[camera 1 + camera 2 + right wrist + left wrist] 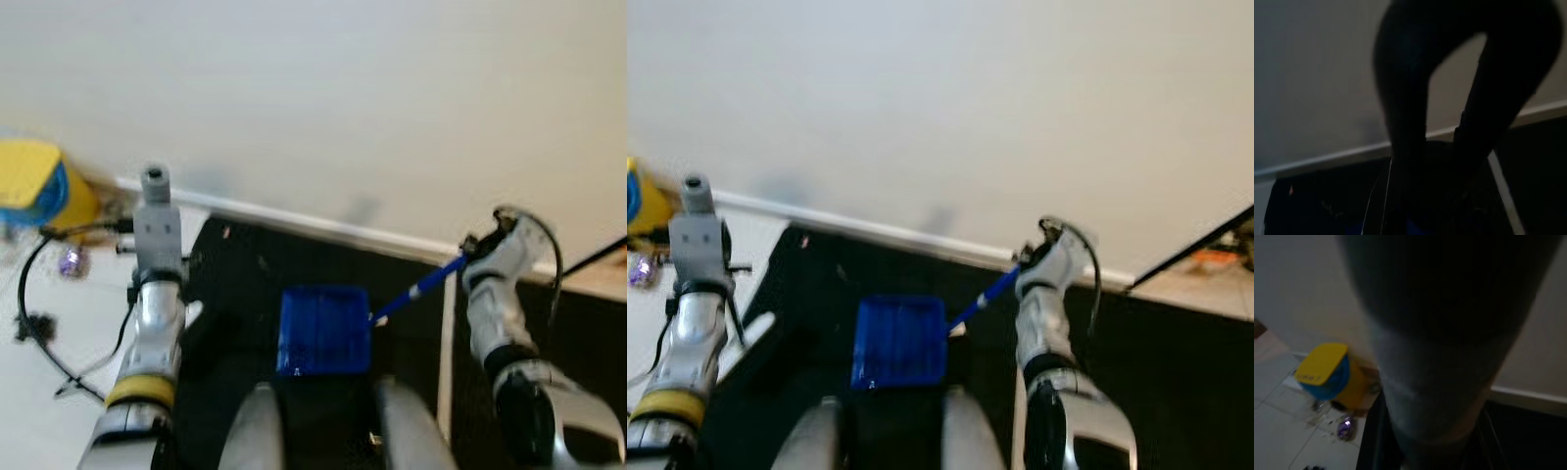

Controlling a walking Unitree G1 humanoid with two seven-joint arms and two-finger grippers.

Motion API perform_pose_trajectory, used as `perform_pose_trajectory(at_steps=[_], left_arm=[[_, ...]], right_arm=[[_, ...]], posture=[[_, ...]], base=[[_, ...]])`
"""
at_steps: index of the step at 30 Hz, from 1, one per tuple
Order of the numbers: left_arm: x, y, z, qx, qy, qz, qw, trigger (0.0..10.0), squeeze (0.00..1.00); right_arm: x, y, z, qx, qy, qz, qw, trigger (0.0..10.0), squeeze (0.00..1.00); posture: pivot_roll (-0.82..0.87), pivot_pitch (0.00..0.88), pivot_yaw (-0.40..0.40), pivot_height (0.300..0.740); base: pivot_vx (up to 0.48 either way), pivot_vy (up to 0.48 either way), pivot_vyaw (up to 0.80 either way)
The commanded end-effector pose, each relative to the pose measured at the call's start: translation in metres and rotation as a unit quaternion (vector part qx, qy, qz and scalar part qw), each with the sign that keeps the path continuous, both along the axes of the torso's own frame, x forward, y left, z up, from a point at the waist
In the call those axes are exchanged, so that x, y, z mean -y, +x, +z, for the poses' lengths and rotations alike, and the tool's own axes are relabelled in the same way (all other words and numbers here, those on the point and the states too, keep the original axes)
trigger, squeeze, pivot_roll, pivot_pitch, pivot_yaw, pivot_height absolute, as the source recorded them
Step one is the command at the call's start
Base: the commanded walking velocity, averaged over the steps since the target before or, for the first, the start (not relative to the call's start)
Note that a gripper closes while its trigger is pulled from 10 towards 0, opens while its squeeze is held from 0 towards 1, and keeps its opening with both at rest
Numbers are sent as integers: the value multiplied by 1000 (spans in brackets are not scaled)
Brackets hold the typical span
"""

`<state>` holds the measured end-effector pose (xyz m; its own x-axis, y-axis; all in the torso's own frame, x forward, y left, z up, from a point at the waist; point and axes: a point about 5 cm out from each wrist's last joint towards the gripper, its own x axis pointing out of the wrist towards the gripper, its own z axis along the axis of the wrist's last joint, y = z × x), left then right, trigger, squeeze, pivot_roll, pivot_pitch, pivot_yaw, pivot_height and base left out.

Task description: Sweep floor

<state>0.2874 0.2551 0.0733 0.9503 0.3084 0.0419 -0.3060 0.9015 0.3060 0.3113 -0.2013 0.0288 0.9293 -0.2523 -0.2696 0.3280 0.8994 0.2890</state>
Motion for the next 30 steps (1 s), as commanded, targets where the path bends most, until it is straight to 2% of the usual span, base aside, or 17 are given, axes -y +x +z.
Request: perform_pose_trajectory(at_steps=[1, 18, 21, 30], left_arm=[[-2, 0, 3, 2, 16, -7, 1000, 10000, 0], [-4, 1, 4, -5, 26, -6, 1000, 10000, 0], [-4, 2, 5, -11, 44, -14, 999, 10000, 0], [-3, 4, 5, -17, 42, -12, 999, 10000, 0]], right_arm=[[4, 0, 2, 8, 4, -10, 1000, 10000, 0], [7, -1, 1, 5, 5, -17, 1000, 10000, 0], [8, 0, 2, 6, 5, -19, 1000, 10000, 0], [8, 0, 3, 7, 6, -20, 1000, 10000, 0]], posture=[[94, 103, -23, 740], [94, 115, -18, 740], [93, 117, -15, 740], [94, 118, -15, 740]], base=[[0, 480, 0], [0, 474, 0], [0, -320, 0], [0, -447, 0]])
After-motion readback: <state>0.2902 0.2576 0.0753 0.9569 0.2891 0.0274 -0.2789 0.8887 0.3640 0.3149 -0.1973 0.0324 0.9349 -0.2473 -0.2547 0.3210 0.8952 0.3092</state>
